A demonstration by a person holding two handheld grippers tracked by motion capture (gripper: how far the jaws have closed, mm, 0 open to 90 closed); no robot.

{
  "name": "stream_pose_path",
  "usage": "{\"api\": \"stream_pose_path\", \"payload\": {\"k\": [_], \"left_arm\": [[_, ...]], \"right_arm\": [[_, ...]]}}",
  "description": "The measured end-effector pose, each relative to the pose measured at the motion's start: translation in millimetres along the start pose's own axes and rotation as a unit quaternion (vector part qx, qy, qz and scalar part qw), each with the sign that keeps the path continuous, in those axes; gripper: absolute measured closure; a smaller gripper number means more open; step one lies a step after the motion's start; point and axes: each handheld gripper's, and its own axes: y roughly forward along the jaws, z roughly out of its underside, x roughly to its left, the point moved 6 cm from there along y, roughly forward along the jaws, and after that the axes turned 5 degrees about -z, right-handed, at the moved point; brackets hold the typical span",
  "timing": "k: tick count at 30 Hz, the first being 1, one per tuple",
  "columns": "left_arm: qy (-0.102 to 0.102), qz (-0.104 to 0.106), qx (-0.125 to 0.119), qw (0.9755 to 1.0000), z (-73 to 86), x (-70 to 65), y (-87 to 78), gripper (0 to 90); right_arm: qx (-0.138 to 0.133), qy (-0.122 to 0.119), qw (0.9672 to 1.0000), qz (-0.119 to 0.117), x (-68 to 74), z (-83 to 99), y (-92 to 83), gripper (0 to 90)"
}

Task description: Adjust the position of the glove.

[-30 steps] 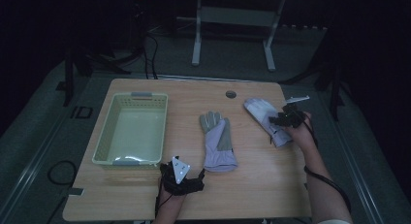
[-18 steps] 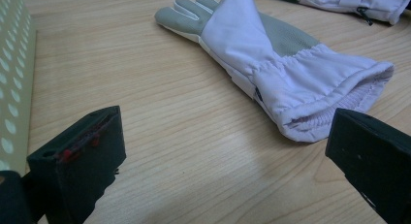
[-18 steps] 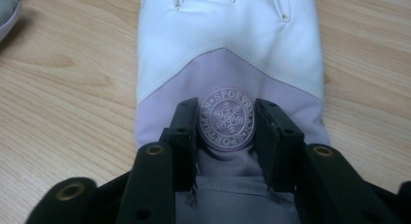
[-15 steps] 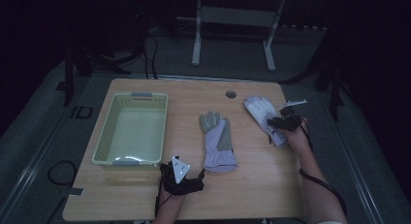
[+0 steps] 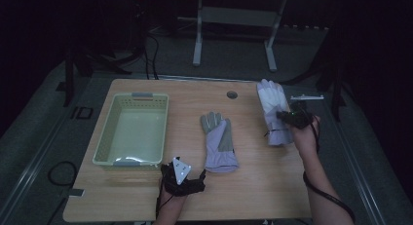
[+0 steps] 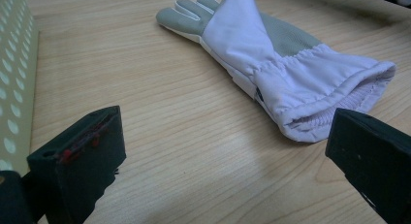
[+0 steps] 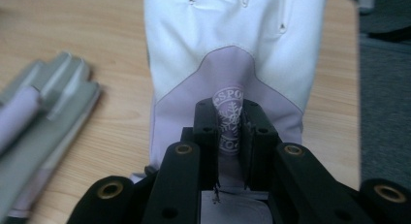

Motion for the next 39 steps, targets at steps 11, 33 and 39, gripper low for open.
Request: {"api": "stream_pose_path", "payload": {"k": [11, 33, 39], "left_arm": [[0.0, 0.003, 0.001, 1.0, 0.1, -0.2, -0.2, 0.8], [0.005, 0.002, -0.002, 1.0, 0.2, -0.8, -0.5, 0.8], [0.005, 0.002, -0.001, 1.0, 0.2, -0.7, -0.5, 0.8]], "right_arm": [[-0.031, 0.034, 0.9989, 0.009, 25.5, 21.6, -43.7, 79.0], [0.008, 0.094, 0.9942, 0.052, 20.7, 91.0, -26.5, 78.0], [0.027, 0.095, 0.9935, 0.057, 17.9, 89.7, -5.3, 76.2]]}}
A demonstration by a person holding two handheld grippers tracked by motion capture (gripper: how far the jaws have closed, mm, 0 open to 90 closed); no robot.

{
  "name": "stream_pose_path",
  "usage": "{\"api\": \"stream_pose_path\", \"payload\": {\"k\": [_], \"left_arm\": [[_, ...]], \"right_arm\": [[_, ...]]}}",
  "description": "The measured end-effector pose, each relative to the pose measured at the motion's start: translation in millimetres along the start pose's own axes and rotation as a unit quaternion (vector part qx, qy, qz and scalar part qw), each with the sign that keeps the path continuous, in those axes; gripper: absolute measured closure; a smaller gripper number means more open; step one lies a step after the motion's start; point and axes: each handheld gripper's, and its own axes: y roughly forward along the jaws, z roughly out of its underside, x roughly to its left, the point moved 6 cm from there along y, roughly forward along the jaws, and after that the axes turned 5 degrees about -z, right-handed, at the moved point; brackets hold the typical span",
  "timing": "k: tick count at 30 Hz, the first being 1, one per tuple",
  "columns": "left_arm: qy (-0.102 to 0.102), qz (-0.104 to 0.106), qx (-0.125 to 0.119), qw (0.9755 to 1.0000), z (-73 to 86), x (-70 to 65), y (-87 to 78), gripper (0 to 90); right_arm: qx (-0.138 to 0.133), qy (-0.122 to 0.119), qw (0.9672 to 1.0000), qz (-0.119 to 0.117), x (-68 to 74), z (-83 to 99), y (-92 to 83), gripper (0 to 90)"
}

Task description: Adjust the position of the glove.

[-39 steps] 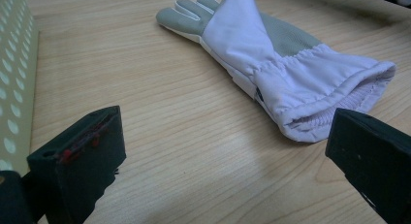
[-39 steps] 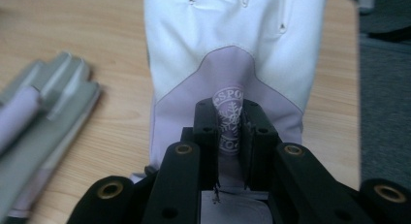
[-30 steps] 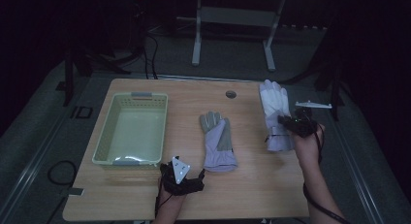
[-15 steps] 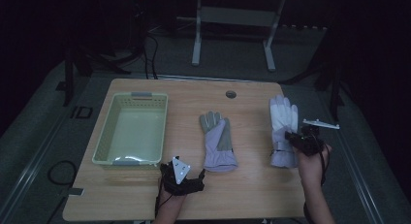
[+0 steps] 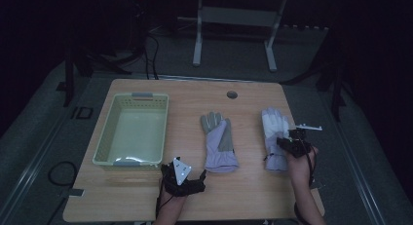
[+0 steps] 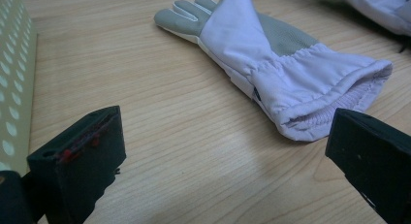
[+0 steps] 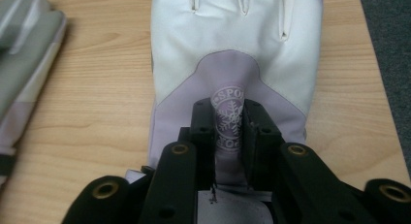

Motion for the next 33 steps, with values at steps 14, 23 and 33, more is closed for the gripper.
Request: {"api": "stream_pose_path", "payload": {"k": [14, 23, 33], "left_arm": [[0.0, 0.001, 0.001, 1.0, 0.0, -0.2, 0.3, 0.8], [0.0, 0.002, 0.0, 1.0, -0.1, -0.4, 0.2, 0.8], [-0.002, 0.002, 0.001, 1.0, 0.0, -0.2, 0.3, 0.8]], "right_arm": [[0.024, -0.023, 0.9994, 0.004, -2.4, 0.0, 26.5, 58.2], [0.008, -0.102, 0.9942, -0.032, -2.9, -19.2, 2.1, 52.6], [0.023, -0.189, 0.9799, -0.061, -10.1, -15.7, 7.3, 46.5]]}}
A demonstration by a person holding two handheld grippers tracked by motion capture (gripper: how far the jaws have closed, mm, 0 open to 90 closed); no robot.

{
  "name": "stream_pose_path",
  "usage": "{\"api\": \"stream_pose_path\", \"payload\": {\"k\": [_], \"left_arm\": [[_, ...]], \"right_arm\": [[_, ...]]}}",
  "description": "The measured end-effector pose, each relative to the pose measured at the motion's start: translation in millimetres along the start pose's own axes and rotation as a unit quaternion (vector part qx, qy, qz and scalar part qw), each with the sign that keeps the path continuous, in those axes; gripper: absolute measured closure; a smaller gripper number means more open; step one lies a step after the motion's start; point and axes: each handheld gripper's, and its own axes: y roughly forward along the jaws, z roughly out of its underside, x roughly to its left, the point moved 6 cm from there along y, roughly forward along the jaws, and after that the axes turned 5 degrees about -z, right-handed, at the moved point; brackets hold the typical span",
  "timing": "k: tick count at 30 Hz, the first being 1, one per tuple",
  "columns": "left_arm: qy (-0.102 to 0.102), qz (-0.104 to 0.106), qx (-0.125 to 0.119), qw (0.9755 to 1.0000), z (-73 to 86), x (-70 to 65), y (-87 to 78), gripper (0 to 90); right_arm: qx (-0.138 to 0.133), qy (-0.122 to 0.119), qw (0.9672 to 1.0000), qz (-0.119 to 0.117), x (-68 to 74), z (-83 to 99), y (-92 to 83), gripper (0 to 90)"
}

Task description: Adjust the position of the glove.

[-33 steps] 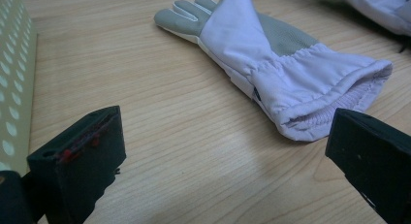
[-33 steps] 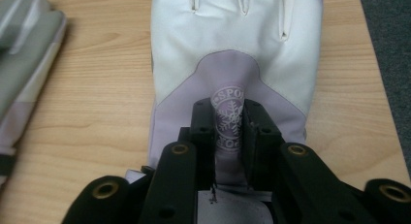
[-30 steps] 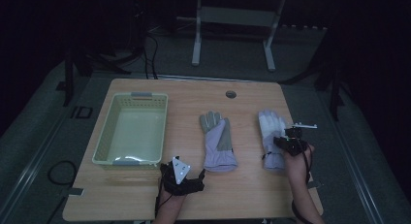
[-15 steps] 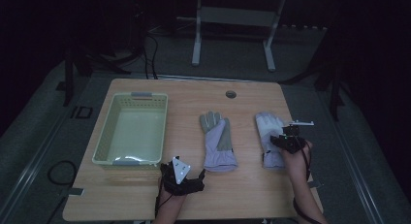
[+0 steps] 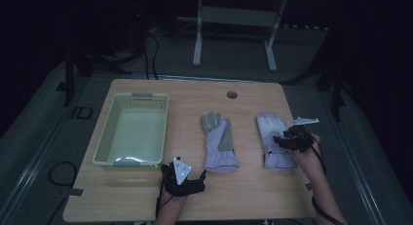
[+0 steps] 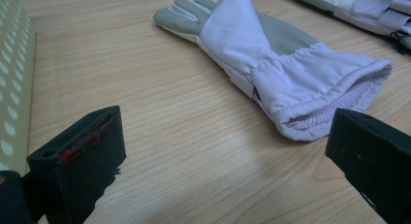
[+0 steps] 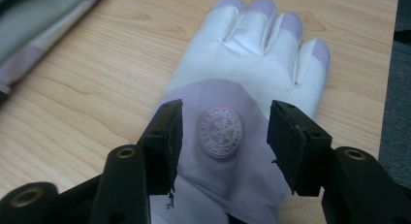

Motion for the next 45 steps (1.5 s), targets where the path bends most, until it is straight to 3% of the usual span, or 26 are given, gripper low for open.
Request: {"api": "stream_pose_path", "payload": {"k": [4, 6, 13, 18, 26, 30, 35, 45], "left_arm": [[0.0, 0.0, 0.0, 1.0, 0.0, -0.1, 0.1, 0.8], [0.0, 0.0, 0.0, 1.0, 0.0, -0.1, 0.0, 0.8], [0.001, 0.0, -0.001, 1.0, 0.0, -0.4, -0.2, 0.8], [0.001, -0.001, 0.0, 1.0, 0.1, 0.0, -0.3, 0.8], [0.001, -0.002, -0.001, 1.0, 0.1, 0.3, -0.5, 0.8], [0.0, -0.003, -0.001, 1.0, 0.1, 0.6, -0.7, 0.8], [0.001, -0.003, 0.0, 1.0, 0.1, 0.4, -0.3, 0.8], [-0.002, -0.003, -0.003, 1.0, 0.0, 0.5, -0.7, 0.7]], "right_arm": [[0.017, 0.003, 0.9998, 0.001, -5.8, 9.3, 10.4, 44.5], [0.029, 0.017, 0.9993, -0.013, -7.1, 16.6, 16.4, 53.9], [0.03, 0.019, 0.9987, -0.036, -6.4, 21.9, 23.6, 62.3], [0.028, 0.02, 0.9988, -0.034, -2.9, 22.4, 24.1, 71.7], [0.01, 0.047, 0.9987, -0.018, 1.5, 23.8, 21.2, 78.4], [0.0, 0.069, 0.9975, -0.013, 1.6, 20.8, 15.1, 79.8], [-0.012, 0.075, 0.997, -0.014, 6.6, 7.5, -1.0, 80.6], [-0.047, 0.063, 0.9968, -0.01, 18.6, -37.6, -40.8, 80.6]]}}
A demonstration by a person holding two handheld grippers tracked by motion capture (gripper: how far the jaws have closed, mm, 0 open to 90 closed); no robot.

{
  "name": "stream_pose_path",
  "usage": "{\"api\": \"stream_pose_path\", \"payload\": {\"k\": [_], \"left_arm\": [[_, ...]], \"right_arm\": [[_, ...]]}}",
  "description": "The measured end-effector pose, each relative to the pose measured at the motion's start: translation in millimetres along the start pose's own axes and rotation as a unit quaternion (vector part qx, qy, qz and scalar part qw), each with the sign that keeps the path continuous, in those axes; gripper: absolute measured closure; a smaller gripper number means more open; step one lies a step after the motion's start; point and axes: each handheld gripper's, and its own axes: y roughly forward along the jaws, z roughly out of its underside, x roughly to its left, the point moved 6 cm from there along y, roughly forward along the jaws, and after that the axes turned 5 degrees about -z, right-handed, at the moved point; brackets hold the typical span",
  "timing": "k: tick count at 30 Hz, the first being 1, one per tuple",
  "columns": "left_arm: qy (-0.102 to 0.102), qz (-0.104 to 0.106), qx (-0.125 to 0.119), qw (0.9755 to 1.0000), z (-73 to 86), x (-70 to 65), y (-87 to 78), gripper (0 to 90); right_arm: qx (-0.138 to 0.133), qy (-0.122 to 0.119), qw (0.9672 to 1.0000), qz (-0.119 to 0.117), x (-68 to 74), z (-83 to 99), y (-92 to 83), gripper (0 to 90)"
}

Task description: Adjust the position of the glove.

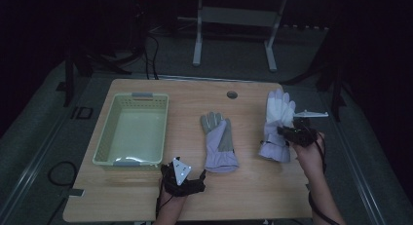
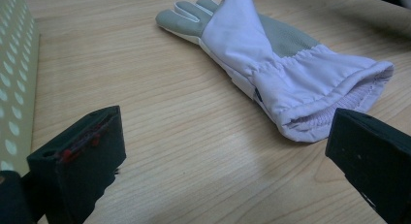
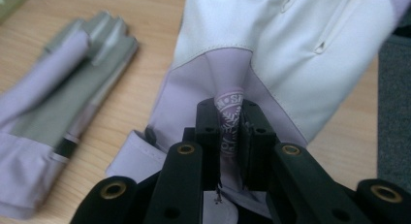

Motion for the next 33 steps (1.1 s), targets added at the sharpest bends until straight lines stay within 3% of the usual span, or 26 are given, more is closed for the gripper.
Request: {"api": "stream_pose_path", "payload": {"k": [8, 13, 23, 32, 33], "left_arm": [[0.0, -0.001, 0.001, 1.0, 0.0, -0.1, 0.0, 0.8], [0.001, -0.001, 0.0, 1.0, 0.0, 0.2, 0.0, 0.8], [0.0, -0.001, -0.002, 1.0, -0.3, 0.0, 0.2, 0.8], [0.003, 0.001, -0.001, 1.0, -0.3, 0.0, 0.0, 0.8], [0.003, 0.001, -0.001, 1.0, -0.3, 0.0, 0.0, 0.8]], "right_arm": [[-0.022, 0.002, 0.9998, 0.001, 14.4, -31.2, -20.1, 80.6], [-0.032, -0.013, 0.9994, -0.003, 32.0, -49.0, -32.0, 80.5], [-0.046, -0.04, 0.9979, -0.024, 84.5, -79.7, -41.0, 80.5], [-0.046, -0.06, 0.9962, -0.044, 133.1, -86.6, -31.2, 80.4], [-0.046, -0.06, 0.9962, -0.044, 133.1, -86.6, -31.2, 80.4]]}}
